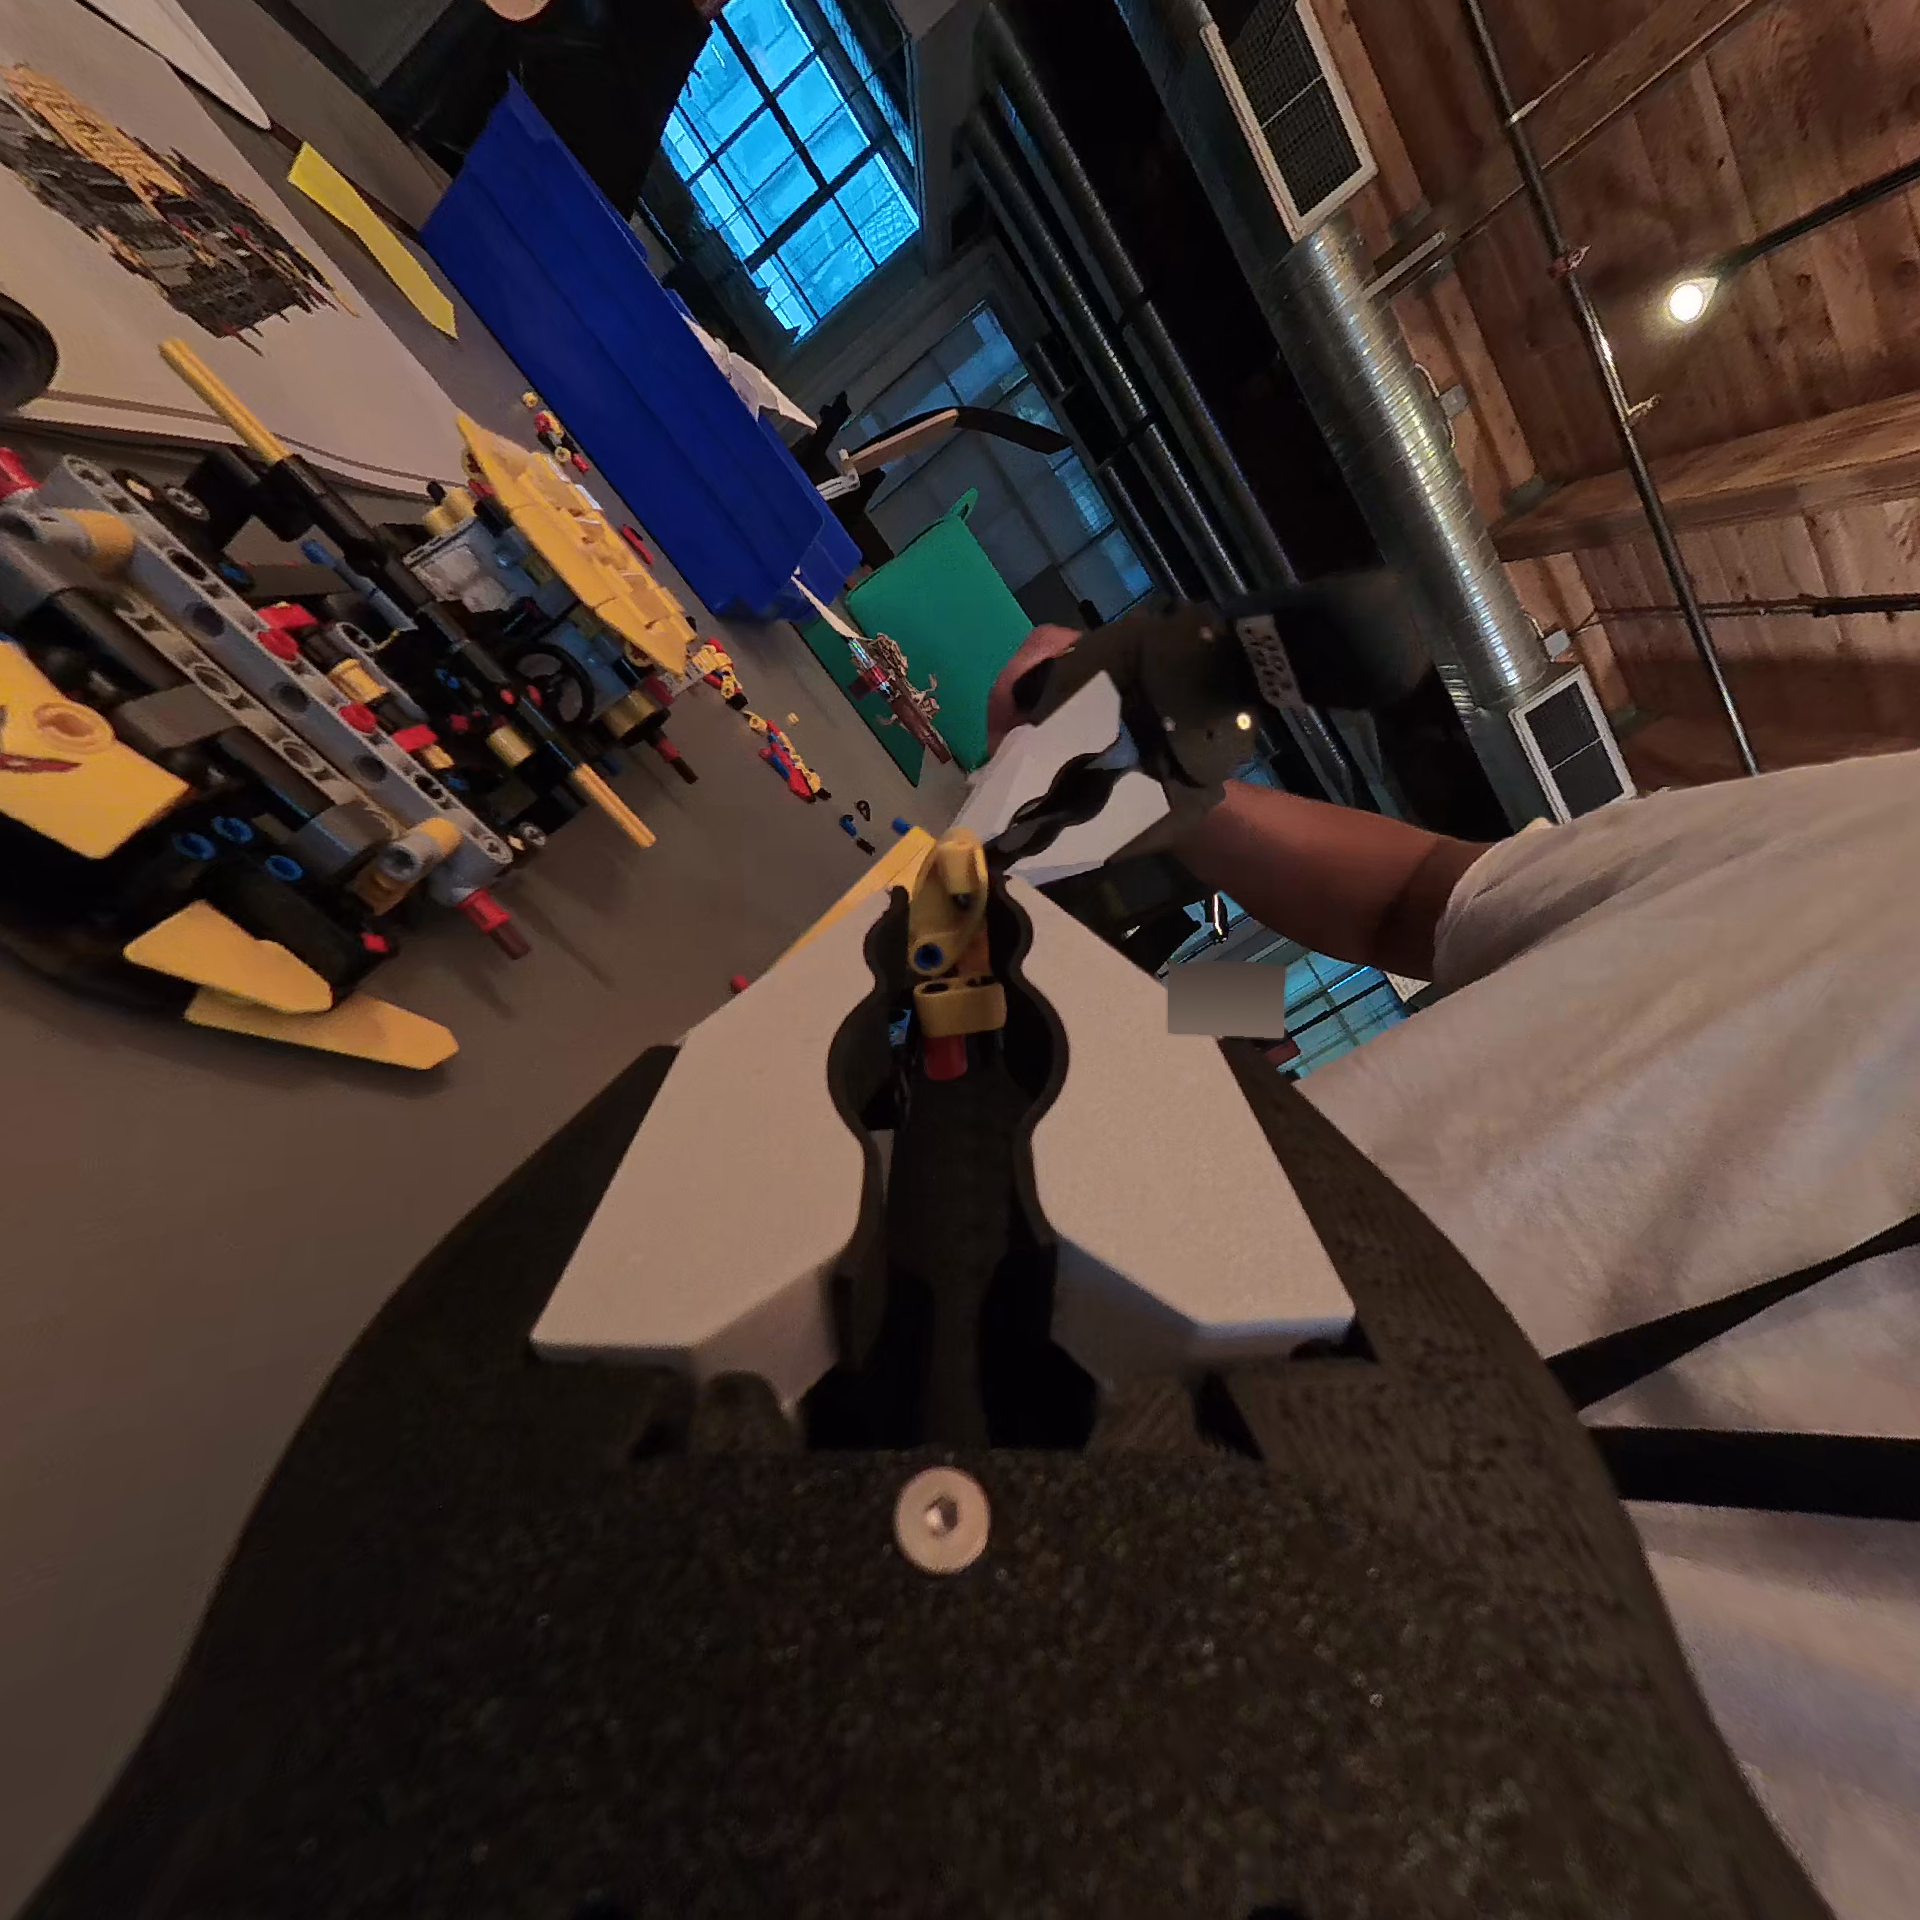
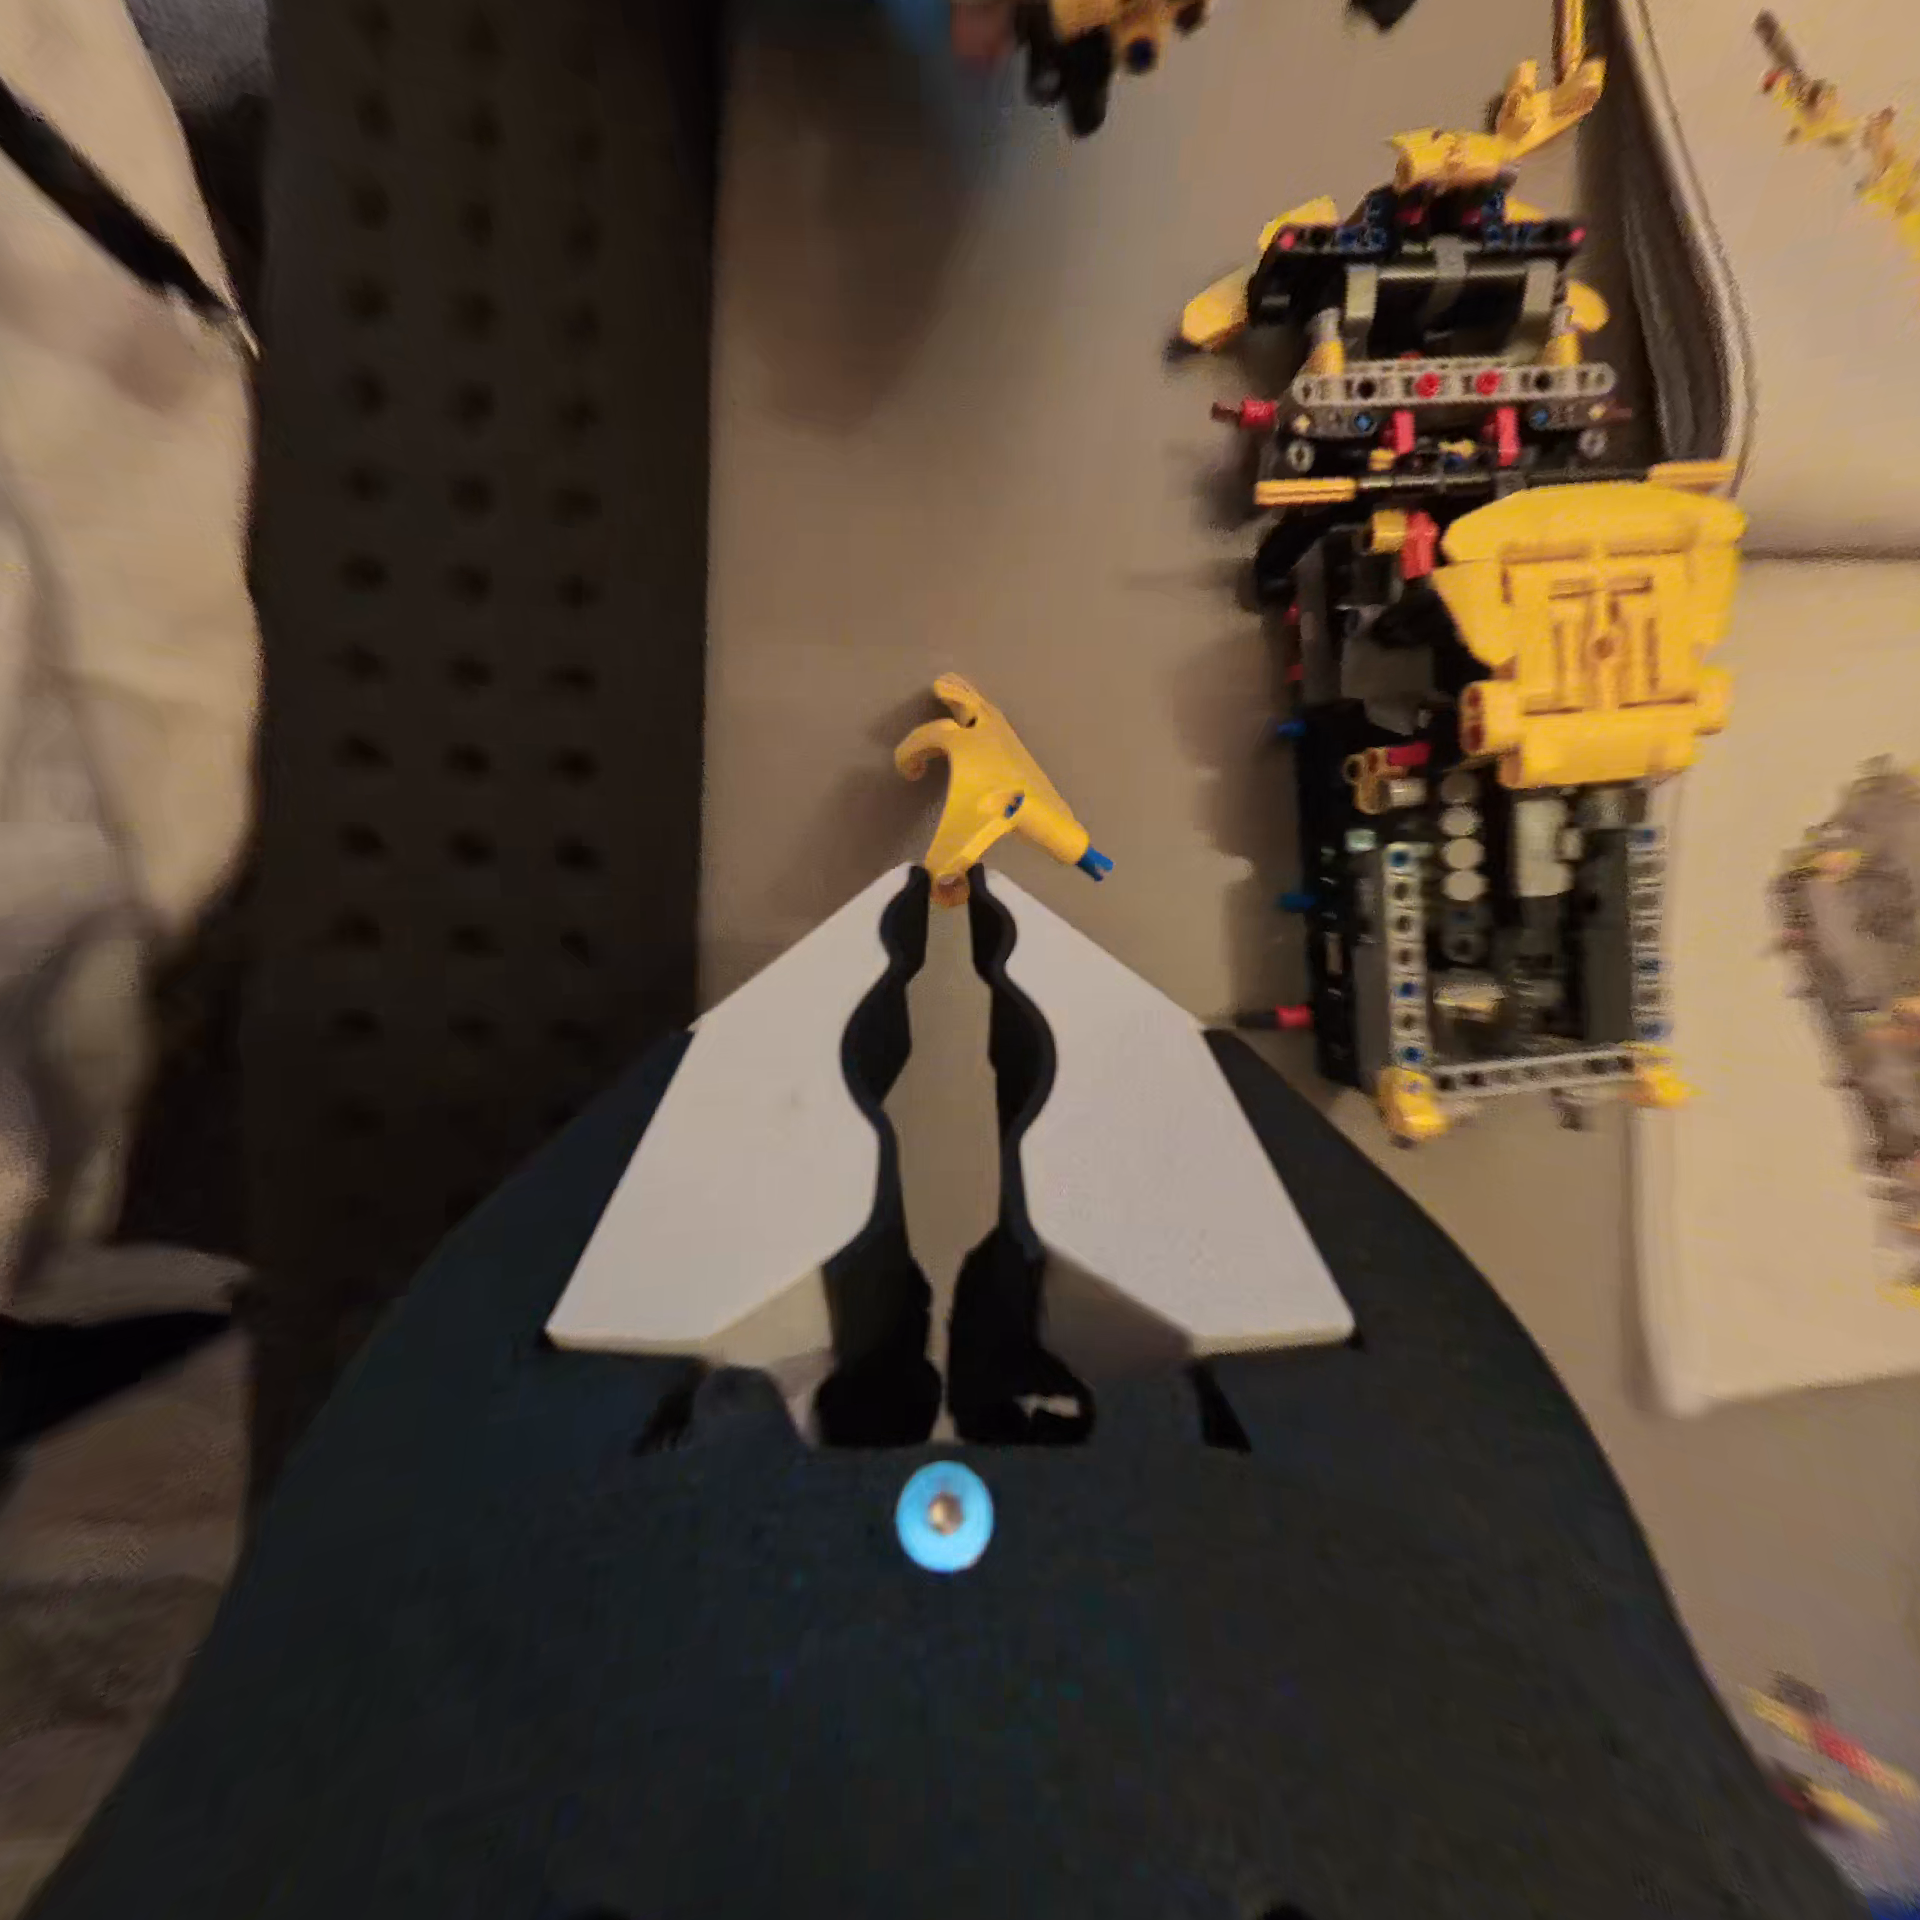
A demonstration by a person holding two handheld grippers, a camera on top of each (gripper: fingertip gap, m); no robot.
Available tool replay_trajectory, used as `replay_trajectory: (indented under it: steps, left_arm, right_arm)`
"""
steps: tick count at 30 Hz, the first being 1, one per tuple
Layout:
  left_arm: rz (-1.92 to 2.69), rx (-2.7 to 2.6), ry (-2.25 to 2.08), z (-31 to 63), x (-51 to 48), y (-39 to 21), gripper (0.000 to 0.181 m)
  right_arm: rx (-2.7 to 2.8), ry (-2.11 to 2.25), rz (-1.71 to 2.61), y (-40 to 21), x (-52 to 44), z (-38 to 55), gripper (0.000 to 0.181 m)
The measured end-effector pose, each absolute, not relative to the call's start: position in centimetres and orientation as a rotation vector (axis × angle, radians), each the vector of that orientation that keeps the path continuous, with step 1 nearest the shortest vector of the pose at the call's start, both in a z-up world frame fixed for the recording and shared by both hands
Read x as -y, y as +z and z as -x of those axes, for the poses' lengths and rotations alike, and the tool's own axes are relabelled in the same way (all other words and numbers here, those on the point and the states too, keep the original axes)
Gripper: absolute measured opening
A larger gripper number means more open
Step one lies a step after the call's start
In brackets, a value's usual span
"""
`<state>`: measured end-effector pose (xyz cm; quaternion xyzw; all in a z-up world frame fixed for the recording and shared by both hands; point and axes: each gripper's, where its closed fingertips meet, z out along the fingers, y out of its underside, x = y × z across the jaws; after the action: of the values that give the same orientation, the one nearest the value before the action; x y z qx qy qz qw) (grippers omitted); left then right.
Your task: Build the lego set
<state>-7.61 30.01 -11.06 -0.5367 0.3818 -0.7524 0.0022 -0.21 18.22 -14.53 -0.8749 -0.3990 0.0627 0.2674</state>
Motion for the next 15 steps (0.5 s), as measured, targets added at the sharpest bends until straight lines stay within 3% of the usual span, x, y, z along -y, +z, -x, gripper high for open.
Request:
replay_trajectory:
  steps: [9,15]
  left_arm:
    - [1.681,-1.239,-2.313,7.5,-29.7,-11.3,0.014]
    - [1.671,-1.254,-2.293,7.6,-29.5,-11.2,0.014]
  right_arm:
    - [1.815,-0.592,2.208,-15.3,-15.3,-3.3,0.006]
    - [1.443,-0.246,2.371,-18.6,-13.6,-3.0,0.007]
